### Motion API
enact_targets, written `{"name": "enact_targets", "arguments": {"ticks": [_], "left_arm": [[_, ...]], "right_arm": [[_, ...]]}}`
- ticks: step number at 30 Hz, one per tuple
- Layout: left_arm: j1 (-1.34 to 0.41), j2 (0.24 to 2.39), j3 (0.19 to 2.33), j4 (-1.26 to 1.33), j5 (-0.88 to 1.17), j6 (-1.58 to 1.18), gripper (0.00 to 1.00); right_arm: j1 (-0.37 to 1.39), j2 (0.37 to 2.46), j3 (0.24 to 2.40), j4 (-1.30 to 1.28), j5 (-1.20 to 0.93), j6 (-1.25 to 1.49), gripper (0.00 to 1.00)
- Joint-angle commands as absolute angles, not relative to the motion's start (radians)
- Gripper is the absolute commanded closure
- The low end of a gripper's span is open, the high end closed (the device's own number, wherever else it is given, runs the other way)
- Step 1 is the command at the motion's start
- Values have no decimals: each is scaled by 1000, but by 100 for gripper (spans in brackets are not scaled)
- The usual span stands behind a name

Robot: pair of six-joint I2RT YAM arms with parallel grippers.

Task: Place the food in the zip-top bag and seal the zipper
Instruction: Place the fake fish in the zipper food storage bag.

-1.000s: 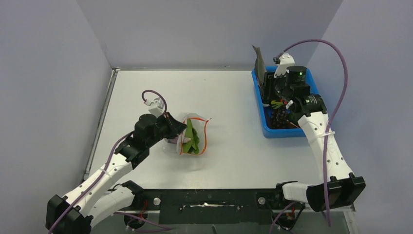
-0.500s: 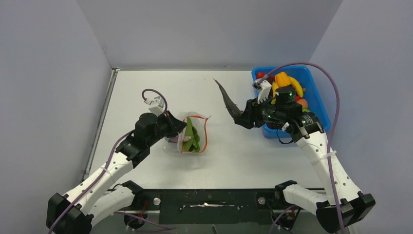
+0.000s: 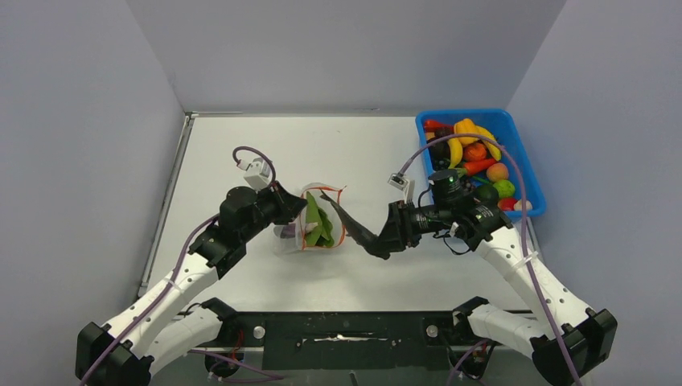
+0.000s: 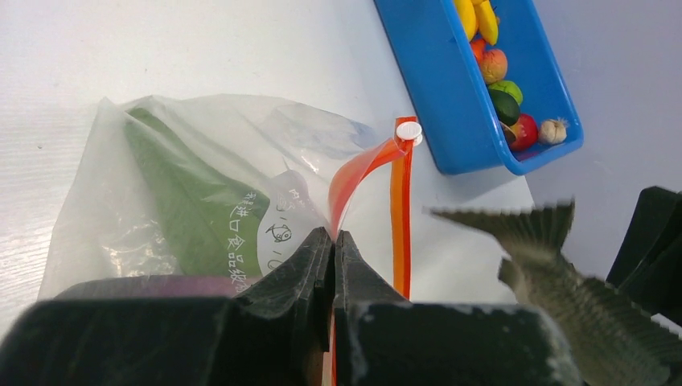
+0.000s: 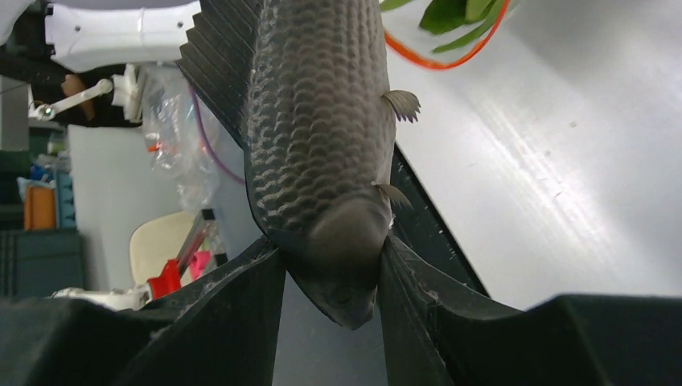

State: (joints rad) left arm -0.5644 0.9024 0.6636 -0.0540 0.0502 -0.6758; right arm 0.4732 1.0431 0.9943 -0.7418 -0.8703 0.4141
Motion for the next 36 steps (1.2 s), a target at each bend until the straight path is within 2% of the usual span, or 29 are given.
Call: {"name": "enact_targets", "arguments": {"ticks": [1,23,36], "left_arm": [[-571,891,681,36,57,-653,100],[-572,836,584,176,255,-689,100],[-573,878,556,244,338,-727,100]], "right_arm": [[507,984,935,-669,-975,507,82],[591,1279,1134,-698,-611,592,79],[644,1381,1199,-633,-534,638,75]]}}
